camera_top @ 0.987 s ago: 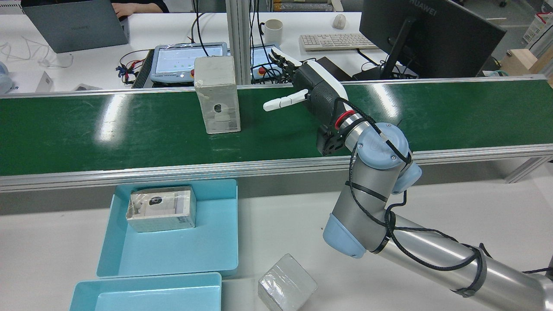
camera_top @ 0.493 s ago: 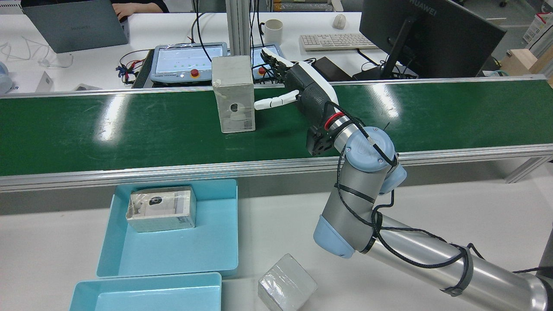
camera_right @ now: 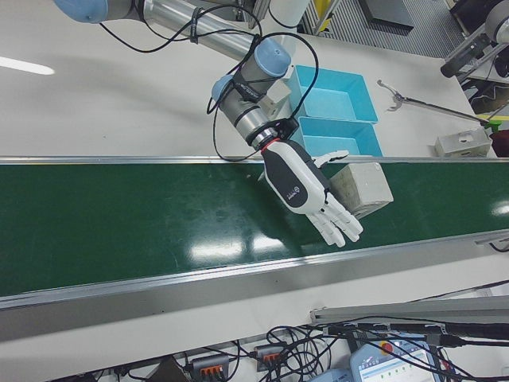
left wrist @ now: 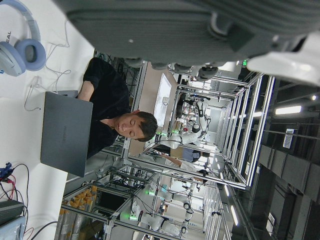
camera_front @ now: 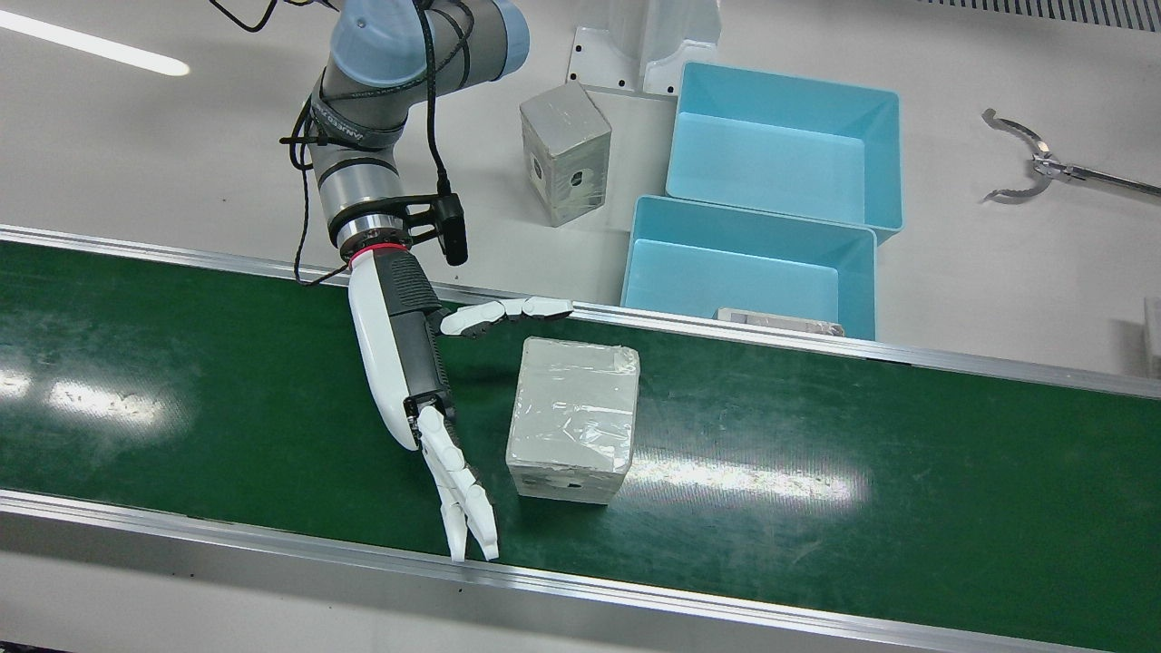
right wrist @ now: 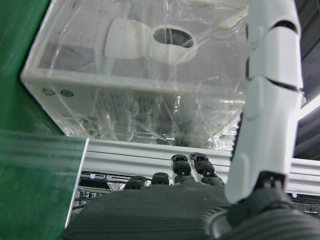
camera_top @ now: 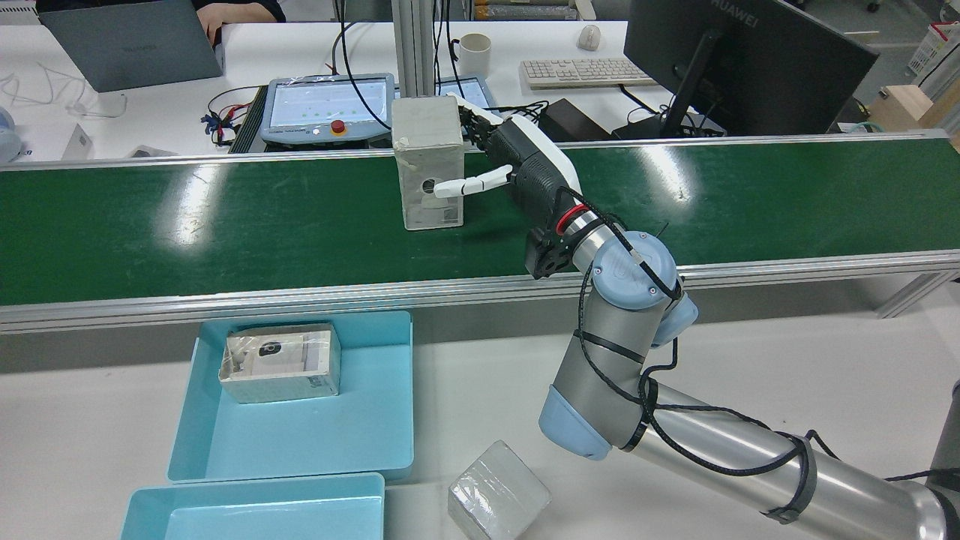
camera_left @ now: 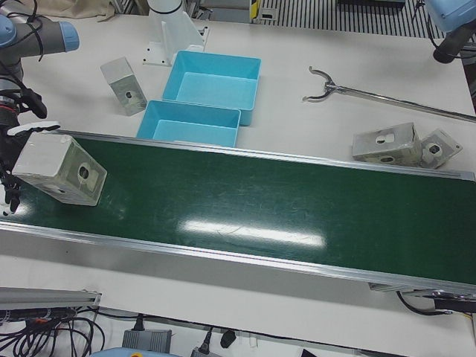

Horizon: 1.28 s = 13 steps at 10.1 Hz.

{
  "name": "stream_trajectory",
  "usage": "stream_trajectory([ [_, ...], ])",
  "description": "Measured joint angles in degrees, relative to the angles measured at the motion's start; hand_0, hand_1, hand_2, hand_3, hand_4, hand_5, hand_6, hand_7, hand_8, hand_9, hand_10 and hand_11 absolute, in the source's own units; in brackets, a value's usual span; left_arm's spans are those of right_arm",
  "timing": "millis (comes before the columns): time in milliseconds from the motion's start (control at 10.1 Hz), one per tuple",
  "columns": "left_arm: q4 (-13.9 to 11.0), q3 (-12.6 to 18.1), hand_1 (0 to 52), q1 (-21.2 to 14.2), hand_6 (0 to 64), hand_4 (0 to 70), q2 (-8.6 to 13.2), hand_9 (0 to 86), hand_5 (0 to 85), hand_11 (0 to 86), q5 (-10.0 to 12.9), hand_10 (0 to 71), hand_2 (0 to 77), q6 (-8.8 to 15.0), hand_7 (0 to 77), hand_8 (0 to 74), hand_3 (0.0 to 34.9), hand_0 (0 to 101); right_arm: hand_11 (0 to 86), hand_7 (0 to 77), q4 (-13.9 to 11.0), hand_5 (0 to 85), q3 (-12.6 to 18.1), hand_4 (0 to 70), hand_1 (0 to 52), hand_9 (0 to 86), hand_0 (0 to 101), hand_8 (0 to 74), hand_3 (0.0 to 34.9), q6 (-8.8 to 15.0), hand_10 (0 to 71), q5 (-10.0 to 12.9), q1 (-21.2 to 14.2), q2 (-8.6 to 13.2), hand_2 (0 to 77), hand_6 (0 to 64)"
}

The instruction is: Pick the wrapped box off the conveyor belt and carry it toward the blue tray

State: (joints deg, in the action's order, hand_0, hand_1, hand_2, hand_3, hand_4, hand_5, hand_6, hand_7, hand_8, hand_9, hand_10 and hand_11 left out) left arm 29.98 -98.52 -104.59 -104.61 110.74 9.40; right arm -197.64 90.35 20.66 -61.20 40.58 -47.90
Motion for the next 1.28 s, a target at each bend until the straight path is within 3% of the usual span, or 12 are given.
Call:
stream_trajectory([
  [395,0.0,0.0,0.0,0.0,0.0,0.0,0.0,0.0,1.1,0.0,0.0,0.0,0.5,0.0,0.0,0.0,0.0,0,3.8,0.0,0.3,4.9,0.0,13.1,12.0,1.6,46,0.5,0.0,-0.4,1.1,0.9,-0.1,-0.1,16.9,2.7],
  [493,0.0,0.0,0.0,0.0,0.0,0.0,0.0,0.0,1.1,0.0,0.0,0.0,1.1,0.0,0.0,0.0,0.0,0,3.8,3.3,0.3,12.0,0.2,15.3,9.8,1.6,46,1.6,0.0,-0.4,1.1,1.3,-0.1,-0.1,18.5,4.4],
  [592,0.0,0.0,0.0,0.0,0.0,0.0,0.0,0.0,1.1,0.0,0.0,0.0,1.1,0.0,0.0,0.0,0.0,0,7.1,13.6,0.3,12.0,0.4,15.3,9.8,1.6,46,3.3,0.0,-0.4,3.8,1.5,0.0,-0.2,18.5,8.7],
  [691,0.0,0.0,0.0,0.0,0.0,0.0,0.0,0.0,1.1,0.0,0.0,0.0,0.5,0.0,0.0,0.0,0.0,0,13.1,20.7,0.3,23.5,0.7,14.7,9.3,7.6,44,12.5,0.0,-0.4,12.5,1.7,0.0,-0.2,18.5,15.3],
  [789,0.0,0.0,0.0,0.0,0.0,0.0,0.0,0.0,1.1,0.0,0.0,0.0,0.5,0.0,0.0,0.0,0.0,0,22.4,28.4,0.3,37.6,1.2,15.3,4.9,16.9,42,21.3,0.0,-0.4,22.4,1.7,0.1,-0.3,20.2,22.4],
  [888,0.0,0.0,0.0,0.0,0.0,0.0,0.0,0.0,1.1,0.0,0.0,0.0,0.5,0.0,0.5,0.0,0.0,0,22.4,28.4,0.2,37.6,1.9,15.3,4.9,16.9,42,21.3,0.0,-0.4,22.4,1.8,0.2,-0.4,20.2,22.4],
  [987,0.0,0.0,0.0,0.0,0.0,0.0,0.0,0.0,1.1,0.0,0.0,0.0,0.5,0.0,0.5,0.0,0.0,0,37.6,41.5,0.2,57.8,2.8,15.3,0.5,41.5,43,45.8,0.0,-0.3,37.6,1.8,0.3,-0.4,27.8,36.5],
  [1086,0.0,0.0,0.0,0.0,0.0,0.0,0.0,0.0,1.1,0.0,0.0,0.0,0.5,0.0,0.0,0.0,0.0,0,37.6,41.5,0.0,57.8,4.0,15.3,0.5,41.5,43,45.8,0.0,-0.1,37.6,1.8,0.2,-0.4,27.8,36.5],
  [1184,0.0,0.0,0.0,0.0,0.0,0.0,0.0,0.0,1.1,0.0,0.0,0.0,0.5,0.0,0.0,0.0,0.0,0,50.2,44.2,-0.1,63.8,5.4,14.2,0.0,46.4,42,50.7,0.0,0.1,47.5,1.9,-0.3,-0.3,31.6,38.7],
  [1283,0.0,0.0,0.0,0.0,0.0,0.0,0.0,0.0,1.1,0.0,0.0,0.0,0.5,0.0,0.0,0.0,0.0,0,50.2,44.2,-0.2,63.8,7.3,14.2,0.0,46.4,42,50.7,0.0,0.5,47.5,2.0,-1.4,-0.2,31.6,38.7],
])
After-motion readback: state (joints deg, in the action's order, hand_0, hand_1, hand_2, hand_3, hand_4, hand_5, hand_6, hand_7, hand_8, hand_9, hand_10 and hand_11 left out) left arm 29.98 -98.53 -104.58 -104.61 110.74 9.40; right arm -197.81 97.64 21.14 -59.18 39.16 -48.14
